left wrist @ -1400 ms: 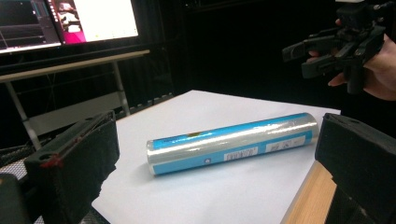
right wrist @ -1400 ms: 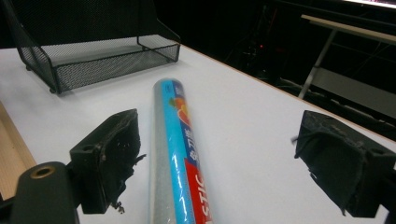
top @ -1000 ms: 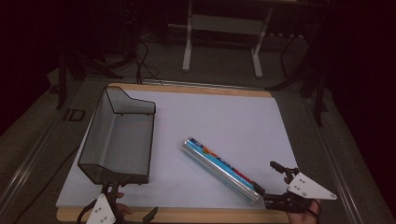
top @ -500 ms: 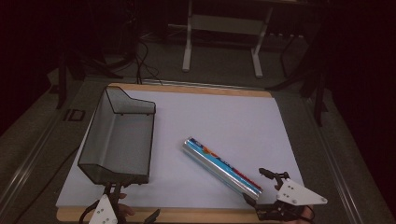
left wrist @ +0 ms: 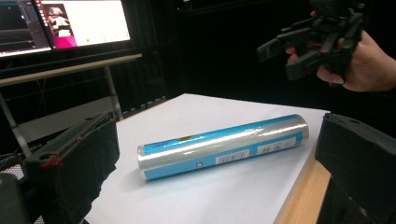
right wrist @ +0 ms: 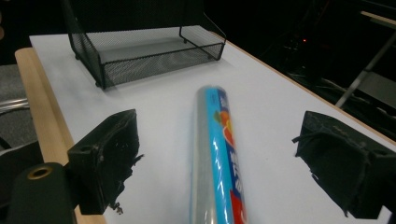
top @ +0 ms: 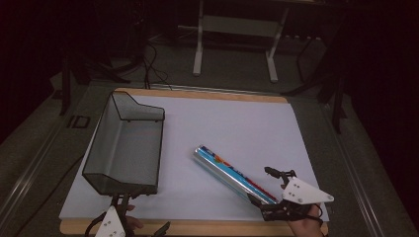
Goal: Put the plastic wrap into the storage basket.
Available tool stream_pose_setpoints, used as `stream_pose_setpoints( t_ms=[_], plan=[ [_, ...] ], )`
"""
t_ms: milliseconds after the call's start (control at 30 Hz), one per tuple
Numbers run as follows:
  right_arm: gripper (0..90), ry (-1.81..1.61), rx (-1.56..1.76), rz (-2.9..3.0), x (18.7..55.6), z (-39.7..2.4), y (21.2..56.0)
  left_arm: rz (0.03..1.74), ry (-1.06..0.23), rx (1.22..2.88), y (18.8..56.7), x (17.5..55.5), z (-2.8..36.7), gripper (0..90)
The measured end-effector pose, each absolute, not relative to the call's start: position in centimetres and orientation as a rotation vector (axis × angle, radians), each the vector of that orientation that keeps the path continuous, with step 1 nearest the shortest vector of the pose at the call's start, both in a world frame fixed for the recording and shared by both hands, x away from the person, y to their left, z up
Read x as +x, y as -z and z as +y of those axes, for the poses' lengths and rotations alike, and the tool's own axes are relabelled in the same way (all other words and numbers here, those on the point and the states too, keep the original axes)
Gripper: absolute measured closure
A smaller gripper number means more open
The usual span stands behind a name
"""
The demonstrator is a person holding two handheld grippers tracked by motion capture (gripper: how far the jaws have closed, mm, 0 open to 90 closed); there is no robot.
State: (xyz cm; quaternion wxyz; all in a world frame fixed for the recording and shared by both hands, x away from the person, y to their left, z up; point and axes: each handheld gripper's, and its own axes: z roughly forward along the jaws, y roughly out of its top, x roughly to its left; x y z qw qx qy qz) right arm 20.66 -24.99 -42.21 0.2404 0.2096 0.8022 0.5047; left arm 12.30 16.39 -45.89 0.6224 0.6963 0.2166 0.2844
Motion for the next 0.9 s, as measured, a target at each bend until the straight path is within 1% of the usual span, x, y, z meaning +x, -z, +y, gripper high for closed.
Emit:
stream_pose_setpoints(
  t_ms=[200,567,900],
  plan=[
    [9.5,-1.371,0.575,2.229,22.9,-23.9,41.6,0.494,-0.645,1.600,45.9,12.2,16.4,0.6],
    [9.6,-1.289,0.594,2.314,25.7,-21.6,41.2,0.486,-0.630,1.600,45.9,12.2,16.3,0.6],
    [9.7,-1.204,0.663,2.439,28.1,-20.0,42.0,0.483,-0.619,1.598,45.9,12.2,16.4,0.6]
  ],
)
